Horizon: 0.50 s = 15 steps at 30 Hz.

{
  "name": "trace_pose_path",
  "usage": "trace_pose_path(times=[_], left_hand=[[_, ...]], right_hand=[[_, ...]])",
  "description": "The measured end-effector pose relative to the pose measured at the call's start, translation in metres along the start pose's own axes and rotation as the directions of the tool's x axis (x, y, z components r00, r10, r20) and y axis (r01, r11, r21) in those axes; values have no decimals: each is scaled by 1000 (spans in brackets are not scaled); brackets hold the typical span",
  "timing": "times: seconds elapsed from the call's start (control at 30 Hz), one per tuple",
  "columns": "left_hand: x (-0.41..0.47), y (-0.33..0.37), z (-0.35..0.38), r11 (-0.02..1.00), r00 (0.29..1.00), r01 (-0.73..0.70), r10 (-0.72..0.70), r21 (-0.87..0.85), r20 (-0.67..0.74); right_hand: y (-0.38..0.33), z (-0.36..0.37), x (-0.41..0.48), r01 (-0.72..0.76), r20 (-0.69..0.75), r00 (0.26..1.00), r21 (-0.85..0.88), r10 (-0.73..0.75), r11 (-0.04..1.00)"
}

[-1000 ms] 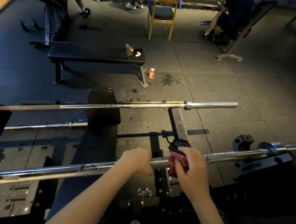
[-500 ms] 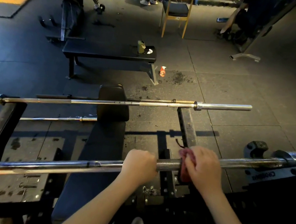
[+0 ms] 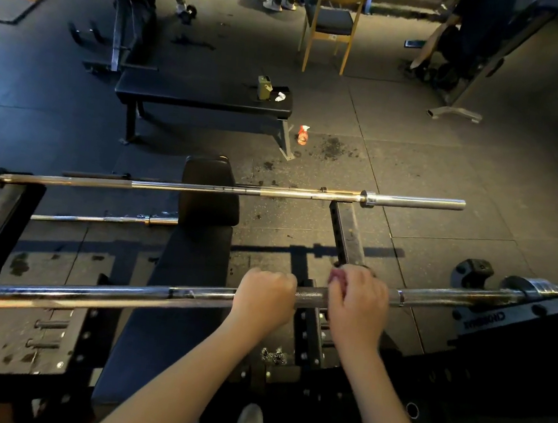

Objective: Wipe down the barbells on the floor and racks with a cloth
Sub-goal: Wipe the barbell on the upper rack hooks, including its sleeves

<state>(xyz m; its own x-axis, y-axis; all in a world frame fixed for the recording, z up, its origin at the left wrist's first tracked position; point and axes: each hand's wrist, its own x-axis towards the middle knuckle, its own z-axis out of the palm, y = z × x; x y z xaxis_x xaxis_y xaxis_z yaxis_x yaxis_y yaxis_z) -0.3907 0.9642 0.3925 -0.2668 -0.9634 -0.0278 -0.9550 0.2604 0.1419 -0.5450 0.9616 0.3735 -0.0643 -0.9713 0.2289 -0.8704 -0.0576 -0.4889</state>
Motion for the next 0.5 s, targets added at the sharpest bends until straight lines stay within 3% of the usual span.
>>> trace_pose_path(times=[0.13,0.27,0.5], left_hand=[[-1,1,-6,1000,1000,1,0,-23,30],[-1,-5,-20,992,985,39,-17,-123,174],[-33,-72,-41,993,918,89,-112,78,381]], right_hand=[[-1,0,-2,207,67,976,-3,-206,978],[3,0,2,119,55,991,12,-120,993],[-12,1,0,54,92,994,33,-57,998]])
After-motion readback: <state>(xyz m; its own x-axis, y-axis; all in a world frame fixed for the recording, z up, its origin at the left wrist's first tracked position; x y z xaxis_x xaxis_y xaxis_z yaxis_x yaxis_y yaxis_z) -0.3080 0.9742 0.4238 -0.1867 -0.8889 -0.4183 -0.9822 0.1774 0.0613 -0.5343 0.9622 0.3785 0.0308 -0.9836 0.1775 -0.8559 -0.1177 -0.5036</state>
